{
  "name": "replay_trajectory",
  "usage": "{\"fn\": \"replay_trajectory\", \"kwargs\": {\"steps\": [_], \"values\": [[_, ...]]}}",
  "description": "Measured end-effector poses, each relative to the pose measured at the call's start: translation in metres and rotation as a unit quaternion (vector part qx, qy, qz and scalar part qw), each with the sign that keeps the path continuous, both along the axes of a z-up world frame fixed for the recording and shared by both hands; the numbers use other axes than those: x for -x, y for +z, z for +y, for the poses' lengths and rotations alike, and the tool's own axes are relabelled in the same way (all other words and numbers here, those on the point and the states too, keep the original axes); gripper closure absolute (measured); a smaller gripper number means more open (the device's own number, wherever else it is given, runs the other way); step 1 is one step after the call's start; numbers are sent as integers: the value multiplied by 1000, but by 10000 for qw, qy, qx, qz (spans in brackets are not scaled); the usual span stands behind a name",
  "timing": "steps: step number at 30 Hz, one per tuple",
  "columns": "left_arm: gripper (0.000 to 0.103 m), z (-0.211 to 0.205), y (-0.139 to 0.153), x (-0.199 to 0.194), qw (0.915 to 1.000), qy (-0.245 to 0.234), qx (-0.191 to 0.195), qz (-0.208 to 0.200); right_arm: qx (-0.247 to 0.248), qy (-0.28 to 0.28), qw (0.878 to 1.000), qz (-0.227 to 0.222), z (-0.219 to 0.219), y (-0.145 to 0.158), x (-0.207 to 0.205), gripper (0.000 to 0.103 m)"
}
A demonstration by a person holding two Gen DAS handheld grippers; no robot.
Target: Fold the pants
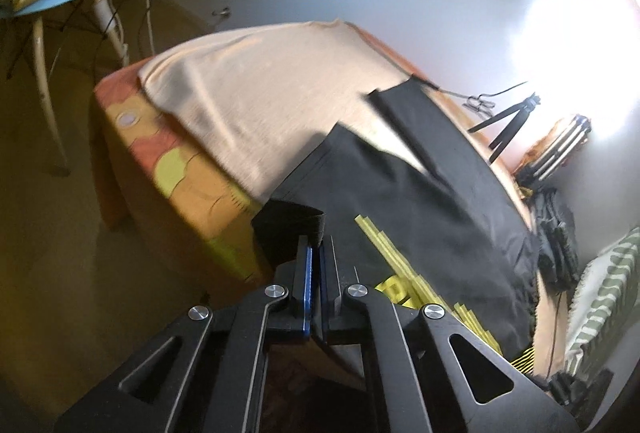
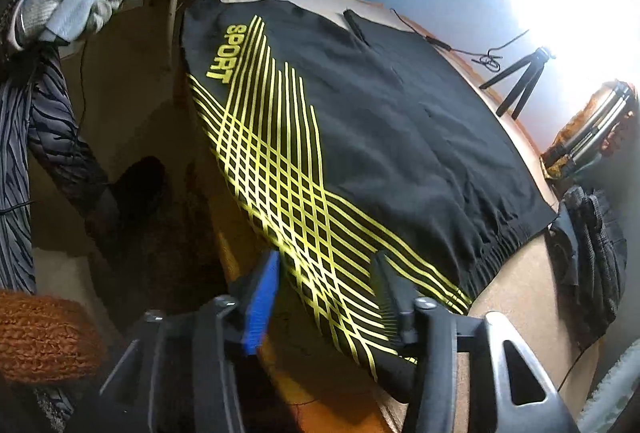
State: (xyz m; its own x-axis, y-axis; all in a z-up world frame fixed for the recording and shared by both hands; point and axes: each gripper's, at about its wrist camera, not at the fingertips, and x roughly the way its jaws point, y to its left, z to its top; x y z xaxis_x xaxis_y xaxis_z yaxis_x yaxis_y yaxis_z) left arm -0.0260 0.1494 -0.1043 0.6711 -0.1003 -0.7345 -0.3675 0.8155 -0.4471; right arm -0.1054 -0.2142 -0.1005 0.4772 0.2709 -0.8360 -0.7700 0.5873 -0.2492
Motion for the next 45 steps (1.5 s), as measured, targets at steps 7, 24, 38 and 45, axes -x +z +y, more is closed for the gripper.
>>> {"fn": "replay_trajectory", "kwargs": {"steps": [7, 24, 38, 45], "values": [[102, -3, 9, -10, 9998, -72, -65, -156, 193, 156, 9995, -172, 1, -5, 9, 68], [102, -2, 43, -39, 9985, -77, -46, -544, -498, -593, 9945, -700, -10, 48, -23, 103], [102, -17, 64, -125, 9972, -181, -220, -696, -595, -1108, 9880, -895, -25, 80, -113, 103], [102, -20, 72, -179, 9964, -138, -343, -760, -721, -1460, 9844, -670, -39, 78, -170, 103]]}}
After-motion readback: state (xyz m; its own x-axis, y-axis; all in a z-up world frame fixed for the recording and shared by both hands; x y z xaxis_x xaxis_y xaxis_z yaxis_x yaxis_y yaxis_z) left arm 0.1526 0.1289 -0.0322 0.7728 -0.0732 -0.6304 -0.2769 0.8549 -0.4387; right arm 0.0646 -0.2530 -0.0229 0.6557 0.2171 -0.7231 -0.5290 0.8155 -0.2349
